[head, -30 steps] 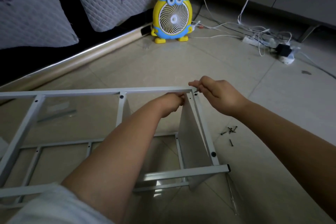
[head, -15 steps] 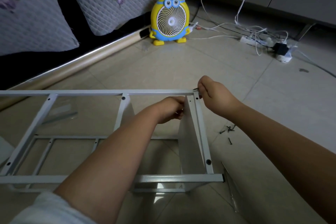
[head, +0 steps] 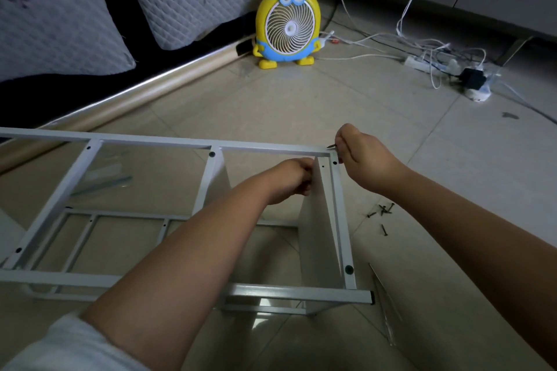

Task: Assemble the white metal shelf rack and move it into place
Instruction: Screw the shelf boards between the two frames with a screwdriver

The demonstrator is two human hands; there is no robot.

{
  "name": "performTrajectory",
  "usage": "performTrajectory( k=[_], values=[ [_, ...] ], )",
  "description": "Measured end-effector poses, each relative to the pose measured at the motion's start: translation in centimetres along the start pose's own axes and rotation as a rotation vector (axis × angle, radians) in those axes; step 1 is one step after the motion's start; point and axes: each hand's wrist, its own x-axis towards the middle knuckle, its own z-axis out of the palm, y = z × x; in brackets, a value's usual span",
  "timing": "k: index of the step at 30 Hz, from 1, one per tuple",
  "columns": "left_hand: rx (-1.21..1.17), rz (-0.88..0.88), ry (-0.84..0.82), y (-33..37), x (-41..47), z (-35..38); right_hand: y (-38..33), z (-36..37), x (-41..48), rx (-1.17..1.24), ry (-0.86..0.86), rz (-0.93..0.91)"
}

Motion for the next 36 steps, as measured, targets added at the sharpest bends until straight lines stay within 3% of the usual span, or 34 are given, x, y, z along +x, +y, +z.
performTrajectory(
  k=[9,11,14,16,18,21,22,30,36],
  values=[
    [0.135,-0.061,0.05,0.1,-0.7,0.0,0.3,0.2,-0.2,0.02,-0.01,0.003],
    [0.273,-0.104,0.101,0.1,-0.9,-0.2,0.5,0.1,-0.2,0.057,-0.01,0.009],
    [0.68,-0.173,0.105,0.8,-2.4,-1.1,0.8,-0.1,-0.3,0.14,0.007,0.033],
    [0.865,-0.144,0.108,1.7,-4.2,-1.6,1.0,-0.2,-0.4,0.194,0.019,0.061],
    [0.774,-0.097,0.189,2.6,-5.6,-1.6,1.1,-0.2,-0.5,0.259,0.028,0.095],
    [0.191,-0.129,0.257,3.1,-6.6,-0.3,1.3,0.0,-0.6,0.347,0.049,0.138],
    [0.094,-0.132,0.232,3.0,-6.6,0.4,1.3,0.1,-0.7,0.37,0.063,0.148],
    [-0.032,-0.024,0.176,2.7,-5.9,3.6,1.3,0.2,-1.1,0.607,0.117,0.174],
    [0.074,0.08,0.182,2.5,-6.6,4.6,1.3,0.3,-1.1,0.704,0.094,0.175]
  ],
)
